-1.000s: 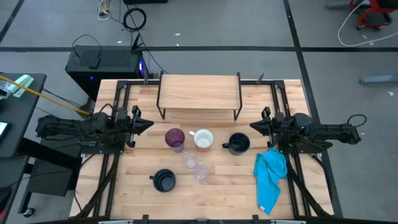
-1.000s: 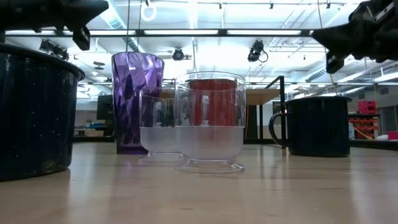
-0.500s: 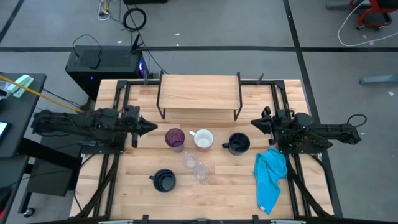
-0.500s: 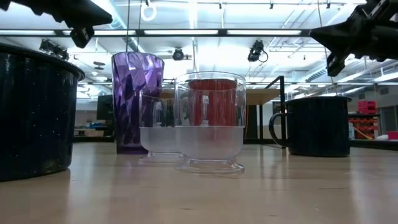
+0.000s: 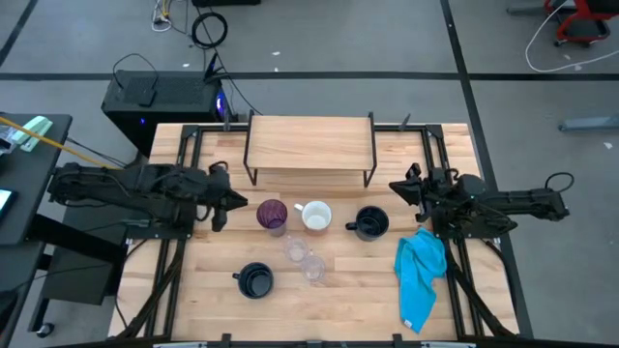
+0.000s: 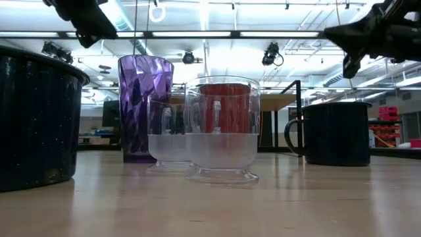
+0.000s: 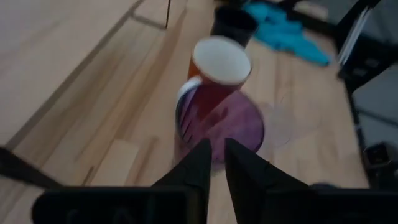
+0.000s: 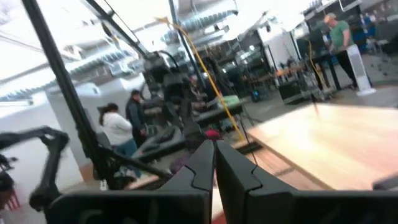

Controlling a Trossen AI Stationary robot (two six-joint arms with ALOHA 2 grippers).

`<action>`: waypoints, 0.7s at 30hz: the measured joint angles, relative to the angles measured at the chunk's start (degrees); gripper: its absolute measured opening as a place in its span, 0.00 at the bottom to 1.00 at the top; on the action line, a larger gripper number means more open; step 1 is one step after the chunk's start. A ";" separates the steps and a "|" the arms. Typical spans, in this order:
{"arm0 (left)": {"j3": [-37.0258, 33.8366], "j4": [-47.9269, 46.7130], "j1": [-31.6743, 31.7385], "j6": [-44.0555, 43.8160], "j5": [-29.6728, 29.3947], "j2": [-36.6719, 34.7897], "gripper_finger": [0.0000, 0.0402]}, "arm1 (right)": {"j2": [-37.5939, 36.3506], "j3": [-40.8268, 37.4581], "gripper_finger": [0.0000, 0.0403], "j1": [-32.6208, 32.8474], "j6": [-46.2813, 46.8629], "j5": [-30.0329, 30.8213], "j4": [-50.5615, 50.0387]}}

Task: Stack small to large cups/mugs on shelf
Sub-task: Put the purple cup on the shelf

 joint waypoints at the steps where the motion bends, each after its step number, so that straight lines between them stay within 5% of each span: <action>1: 0.79 -1.04 0.02 0.12 -0.01 1.04 0.17 | 0.92 0.00 0.06 0.00 -0.08 0.77 0.05; 8: 7.21 -9.34 2.96 -1.42 0.02 8.83 0.29 | 6.17 0.00 0.06 -0.02 0.02 8.71 0.25; 21: 19.44 -18.01 10.41 -1.90 4.79 23.51 0.47 | 12.10 0.00 0.06 2.33 0.54 8.31 8.27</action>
